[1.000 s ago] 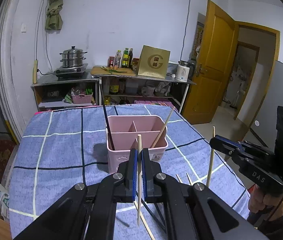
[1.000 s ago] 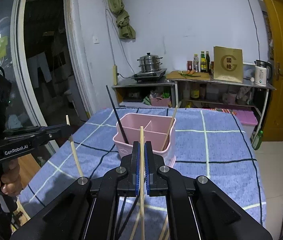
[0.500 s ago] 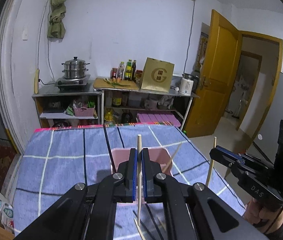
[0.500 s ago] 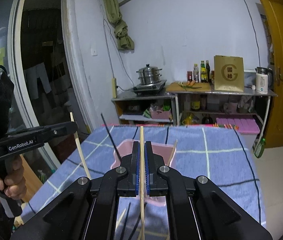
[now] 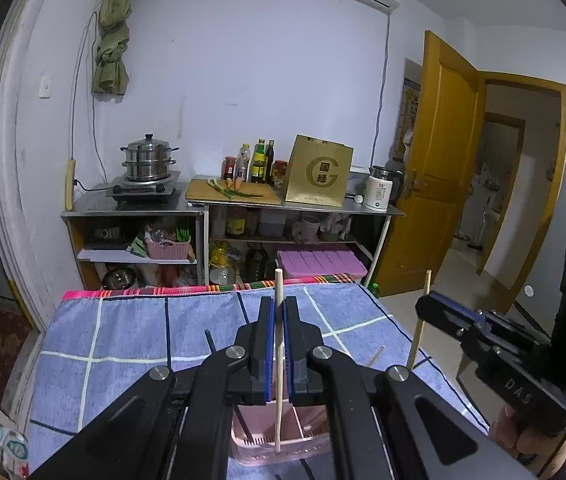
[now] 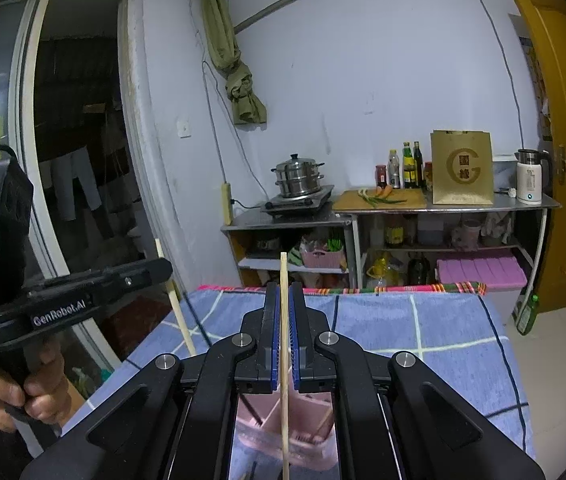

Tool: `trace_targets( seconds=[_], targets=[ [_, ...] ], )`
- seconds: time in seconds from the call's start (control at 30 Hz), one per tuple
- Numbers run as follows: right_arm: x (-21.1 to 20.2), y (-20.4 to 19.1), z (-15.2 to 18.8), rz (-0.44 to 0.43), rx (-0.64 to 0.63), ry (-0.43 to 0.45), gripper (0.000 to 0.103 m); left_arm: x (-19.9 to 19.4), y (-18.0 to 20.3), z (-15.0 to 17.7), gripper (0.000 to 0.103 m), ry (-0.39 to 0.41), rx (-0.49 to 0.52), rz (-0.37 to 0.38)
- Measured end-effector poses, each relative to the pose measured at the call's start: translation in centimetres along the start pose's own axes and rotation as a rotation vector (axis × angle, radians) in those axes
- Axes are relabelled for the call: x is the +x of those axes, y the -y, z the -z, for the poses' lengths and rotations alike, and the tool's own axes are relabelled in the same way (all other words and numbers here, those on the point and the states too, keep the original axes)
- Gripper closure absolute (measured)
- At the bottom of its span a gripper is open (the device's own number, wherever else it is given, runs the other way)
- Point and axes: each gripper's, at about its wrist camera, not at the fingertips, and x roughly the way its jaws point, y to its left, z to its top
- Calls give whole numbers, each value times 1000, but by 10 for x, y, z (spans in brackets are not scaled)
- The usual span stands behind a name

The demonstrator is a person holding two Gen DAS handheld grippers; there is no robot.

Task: Organize utensils
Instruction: 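Lower both bamboo chopsticks into the basket and open both grippers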

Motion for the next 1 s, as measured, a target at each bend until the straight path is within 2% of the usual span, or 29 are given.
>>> trace_targets(
  seconds=[0.23, 0.47, 1.0],
  targets=[
    [17, 8, -9, 3, 3, 49, 99, 22, -15, 1, 99, 18, -10, -20],
    [34, 14, -2, 2, 3, 50, 99, 35, -20, 8, 99, 34, -3, -17],
    [49, 31, 38, 33, 1, -58, 99, 49, -26, 50, 99, -29, -8, 7]
  ],
)
